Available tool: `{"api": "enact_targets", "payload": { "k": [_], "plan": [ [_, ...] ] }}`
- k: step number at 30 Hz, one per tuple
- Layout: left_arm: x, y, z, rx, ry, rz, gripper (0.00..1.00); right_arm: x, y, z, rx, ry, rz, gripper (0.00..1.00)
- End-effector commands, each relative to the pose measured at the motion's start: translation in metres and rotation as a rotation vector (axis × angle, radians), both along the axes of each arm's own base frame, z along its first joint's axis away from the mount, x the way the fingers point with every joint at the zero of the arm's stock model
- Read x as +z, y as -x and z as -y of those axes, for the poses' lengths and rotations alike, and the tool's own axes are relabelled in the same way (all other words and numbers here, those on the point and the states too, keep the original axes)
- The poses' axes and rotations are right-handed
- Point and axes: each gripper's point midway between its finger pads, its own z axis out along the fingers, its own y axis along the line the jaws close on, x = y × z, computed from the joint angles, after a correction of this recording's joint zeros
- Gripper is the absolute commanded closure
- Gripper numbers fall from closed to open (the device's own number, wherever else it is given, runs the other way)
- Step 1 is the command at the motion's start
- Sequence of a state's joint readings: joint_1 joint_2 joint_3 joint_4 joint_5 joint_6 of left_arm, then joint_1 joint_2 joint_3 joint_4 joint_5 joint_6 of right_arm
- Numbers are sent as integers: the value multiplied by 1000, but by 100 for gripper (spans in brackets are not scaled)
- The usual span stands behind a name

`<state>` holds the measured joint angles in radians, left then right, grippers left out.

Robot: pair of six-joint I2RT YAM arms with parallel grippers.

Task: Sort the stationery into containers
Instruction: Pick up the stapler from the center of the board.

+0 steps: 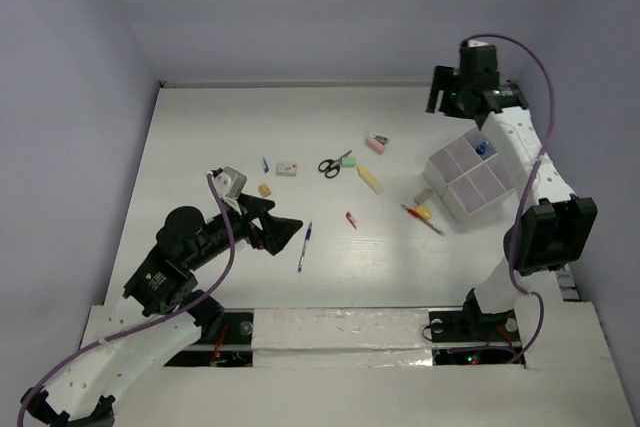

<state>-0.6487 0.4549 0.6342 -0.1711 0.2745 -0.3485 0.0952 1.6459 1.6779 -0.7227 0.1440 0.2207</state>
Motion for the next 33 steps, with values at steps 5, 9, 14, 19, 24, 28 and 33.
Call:
{"api": "enact_targets", "payload": {
  "k": [5, 9, 14, 19, 24, 28, 33],
  "plan": [
    [-2, -10, 1, 26, -13, -2, 1, -30, -47, -112, 214, -51, 23, 7],
    [-5, -14, 1, 37, -25, -14, 1, -77, -69, -129, 245, -45, -40, 3],
    [-10, -16, 2, 37, -38, -32, 1, -119, -81, -145, 406, 31, -114, 3],
    [-13, -19, 2, 44, -45, -42, 1, -151, -76, -151, 607, 157, -189, 3],
    [-17, -20, 4, 36, -54, -53, 1, -161, -77, -154, 736, 215, -207, 3],
    [-19, -22, 4, 36, -58, -59, 1, -177, -84, -152, 752, 245, -246, 6],
    [-20, -23, 3, 41, -58, -64, 1, -191, -88, -163, 797, 209, -273, 11]
  ]
}}
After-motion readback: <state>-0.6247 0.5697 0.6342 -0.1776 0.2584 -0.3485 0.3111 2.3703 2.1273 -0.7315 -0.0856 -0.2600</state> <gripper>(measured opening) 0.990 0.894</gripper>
